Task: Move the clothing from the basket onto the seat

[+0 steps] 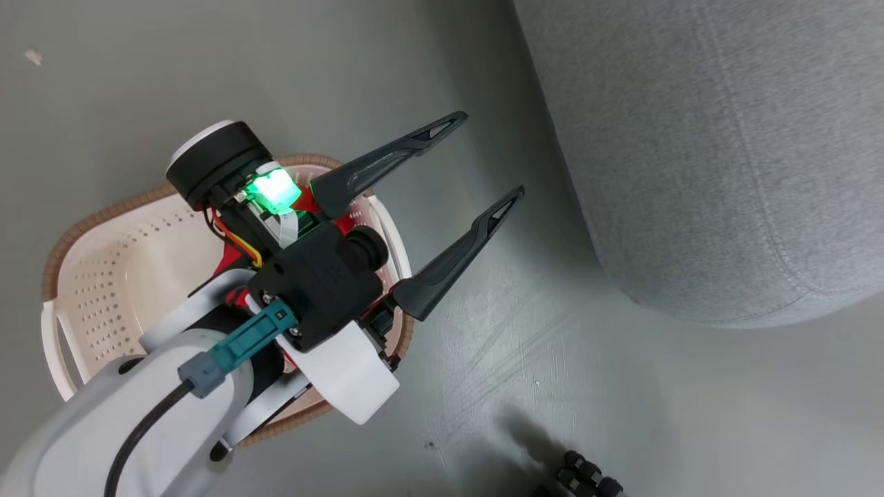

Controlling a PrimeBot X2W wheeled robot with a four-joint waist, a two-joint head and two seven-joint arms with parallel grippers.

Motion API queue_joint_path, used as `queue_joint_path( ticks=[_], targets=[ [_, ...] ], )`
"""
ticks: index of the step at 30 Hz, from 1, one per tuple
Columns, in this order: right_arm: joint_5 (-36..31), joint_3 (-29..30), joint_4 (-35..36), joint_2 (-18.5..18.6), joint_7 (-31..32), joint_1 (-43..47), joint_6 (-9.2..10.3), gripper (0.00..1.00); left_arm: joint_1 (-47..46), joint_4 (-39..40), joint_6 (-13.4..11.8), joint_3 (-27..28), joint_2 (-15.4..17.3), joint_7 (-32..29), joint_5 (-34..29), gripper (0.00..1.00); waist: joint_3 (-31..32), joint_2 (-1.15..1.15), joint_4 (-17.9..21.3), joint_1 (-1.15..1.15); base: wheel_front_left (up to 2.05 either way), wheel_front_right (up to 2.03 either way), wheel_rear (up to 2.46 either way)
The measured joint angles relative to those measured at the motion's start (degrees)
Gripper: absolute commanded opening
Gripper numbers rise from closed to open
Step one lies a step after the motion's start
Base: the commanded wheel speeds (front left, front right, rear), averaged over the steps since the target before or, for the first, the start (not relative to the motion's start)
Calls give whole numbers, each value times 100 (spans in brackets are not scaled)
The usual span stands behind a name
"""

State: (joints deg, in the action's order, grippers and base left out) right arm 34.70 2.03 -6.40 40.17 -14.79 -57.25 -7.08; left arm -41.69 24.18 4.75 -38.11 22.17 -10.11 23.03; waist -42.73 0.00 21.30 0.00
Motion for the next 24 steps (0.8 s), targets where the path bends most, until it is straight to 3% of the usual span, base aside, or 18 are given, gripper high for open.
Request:
queue_joint_path(
  ticks=[13,24],
  targets=[
    [-110,233,-1852,-354,1,66,0,0,-251,167,3,44,154,-199,-51,100,-558,0,-98,0,0,0,0],
    [-200,402,-2703,-699,90,-170,-1,0,-372,200,21,60,202,-248,-90,100,-820,0,-165,0,0,0,0]
  ],
)
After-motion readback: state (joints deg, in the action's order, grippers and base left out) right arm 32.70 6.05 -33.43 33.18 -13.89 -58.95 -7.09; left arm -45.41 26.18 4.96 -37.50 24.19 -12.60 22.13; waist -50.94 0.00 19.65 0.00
